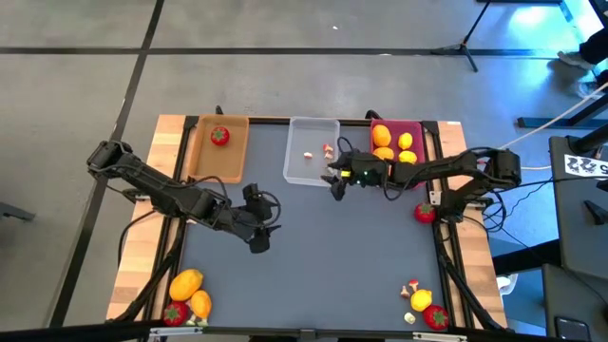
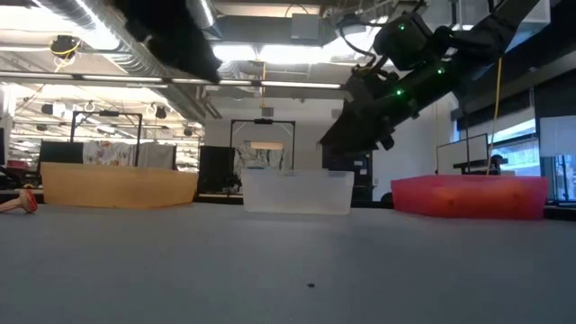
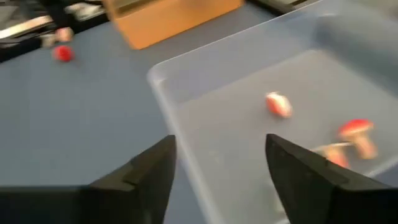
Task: Sort produce into baskets
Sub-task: Put the mushroom into the transparent bin
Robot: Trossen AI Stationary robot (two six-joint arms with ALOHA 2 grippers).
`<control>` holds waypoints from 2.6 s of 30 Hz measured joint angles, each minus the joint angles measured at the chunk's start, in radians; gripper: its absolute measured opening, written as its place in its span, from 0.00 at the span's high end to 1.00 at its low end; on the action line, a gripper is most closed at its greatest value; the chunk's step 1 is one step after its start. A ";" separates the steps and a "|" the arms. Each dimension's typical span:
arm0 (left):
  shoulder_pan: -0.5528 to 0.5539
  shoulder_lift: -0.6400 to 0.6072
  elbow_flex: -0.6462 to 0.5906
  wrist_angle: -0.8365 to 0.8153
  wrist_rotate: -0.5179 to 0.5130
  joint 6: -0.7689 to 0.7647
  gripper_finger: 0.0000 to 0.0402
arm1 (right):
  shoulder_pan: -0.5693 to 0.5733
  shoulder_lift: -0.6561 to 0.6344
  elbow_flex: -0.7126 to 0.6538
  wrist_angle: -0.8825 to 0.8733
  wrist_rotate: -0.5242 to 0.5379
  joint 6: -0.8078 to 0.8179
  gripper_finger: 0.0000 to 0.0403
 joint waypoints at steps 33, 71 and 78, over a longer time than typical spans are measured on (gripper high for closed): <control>0.088 -0.019 -0.249 -0.677 0.345 -0.909 0.42 | 0.272 -0.001 0.000 0.025 0.080 -0.031 0.40; 0.134 -0.019 -0.119 -0.237 0.168 -0.397 0.83 | 0.272 -0.001 0.000 0.017 0.101 -0.005 0.40; 0.207 -0.019 -0.102 0.107 0.126 -0.084 0.83 | 0.272 -0.001 0.000 0.017 0.102 -0.004 0.40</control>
